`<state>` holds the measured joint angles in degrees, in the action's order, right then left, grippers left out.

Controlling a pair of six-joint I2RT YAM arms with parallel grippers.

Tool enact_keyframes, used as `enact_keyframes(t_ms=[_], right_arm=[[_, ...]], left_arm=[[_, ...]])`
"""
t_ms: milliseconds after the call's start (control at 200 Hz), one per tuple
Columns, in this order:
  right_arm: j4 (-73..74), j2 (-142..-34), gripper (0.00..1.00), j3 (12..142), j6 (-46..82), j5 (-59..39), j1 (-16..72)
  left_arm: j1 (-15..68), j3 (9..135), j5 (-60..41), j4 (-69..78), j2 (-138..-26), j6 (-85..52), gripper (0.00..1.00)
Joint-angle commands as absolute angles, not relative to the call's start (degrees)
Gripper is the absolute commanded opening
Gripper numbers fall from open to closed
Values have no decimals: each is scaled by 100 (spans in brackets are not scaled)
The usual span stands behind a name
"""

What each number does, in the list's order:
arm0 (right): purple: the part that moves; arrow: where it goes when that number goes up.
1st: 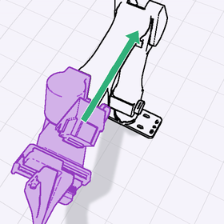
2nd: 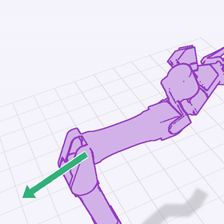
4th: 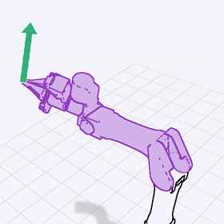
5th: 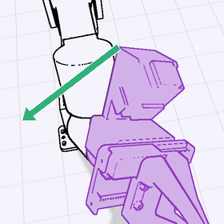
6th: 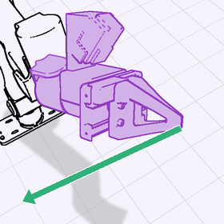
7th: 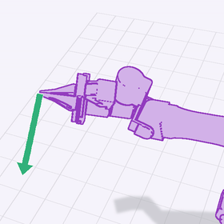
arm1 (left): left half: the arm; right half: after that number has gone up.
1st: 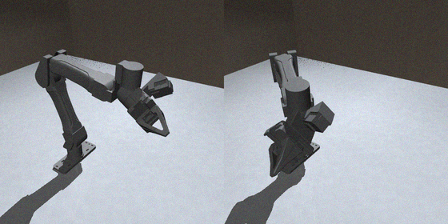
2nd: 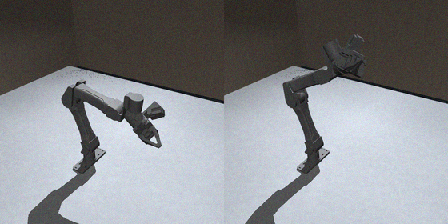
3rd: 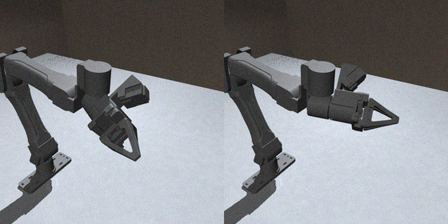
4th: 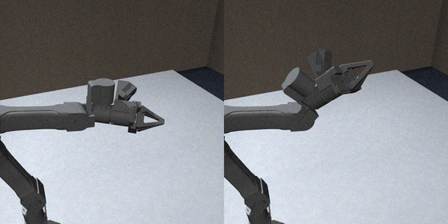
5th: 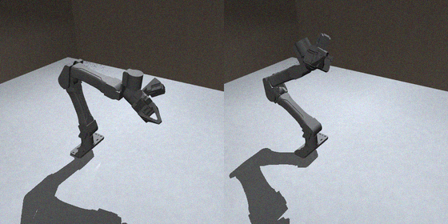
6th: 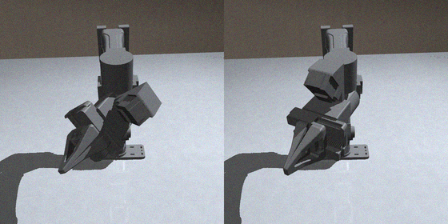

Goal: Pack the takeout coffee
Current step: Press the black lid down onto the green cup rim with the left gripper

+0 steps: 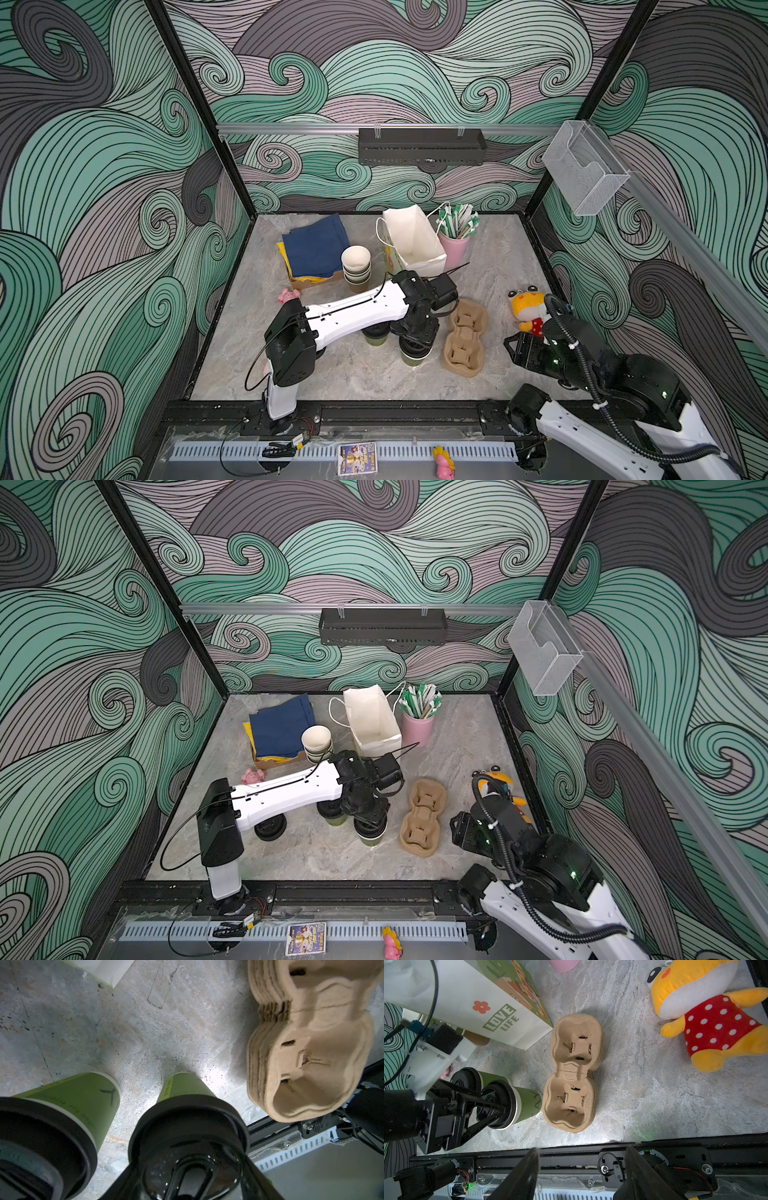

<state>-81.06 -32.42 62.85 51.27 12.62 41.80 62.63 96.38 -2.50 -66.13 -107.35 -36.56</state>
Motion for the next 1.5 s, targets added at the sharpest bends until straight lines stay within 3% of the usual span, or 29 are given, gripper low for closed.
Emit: enact_keyframes(t_ms=[0, 510, 755, 1046, 1496], right_arm=[[-8183, -3229, 67, 6233, 5194, 1273, 4155], [-8183, -3230, 67, 6257, 5203, 1336, 4151], [-8153, -3324, 67, 6233, 5203, 1230, 4153], [-7315, -3411, 67, 5562, 5488, 279, 4149], [-7300, -3438, 67, 5406, 5574, 196, 4153]], left_arm=[[6219, 9606, -407, -6595, -10582, -3564, 64], [6216, 9510, -493, -6617, -10666, -3421, 74], [6228, 9501, -388, -6657, -10722, -3283, 73], [6247, 9517, -156, -6801, -10796, -2900, 69], [6276, 9577, 312, -7205, -11082, -2519, 66]])
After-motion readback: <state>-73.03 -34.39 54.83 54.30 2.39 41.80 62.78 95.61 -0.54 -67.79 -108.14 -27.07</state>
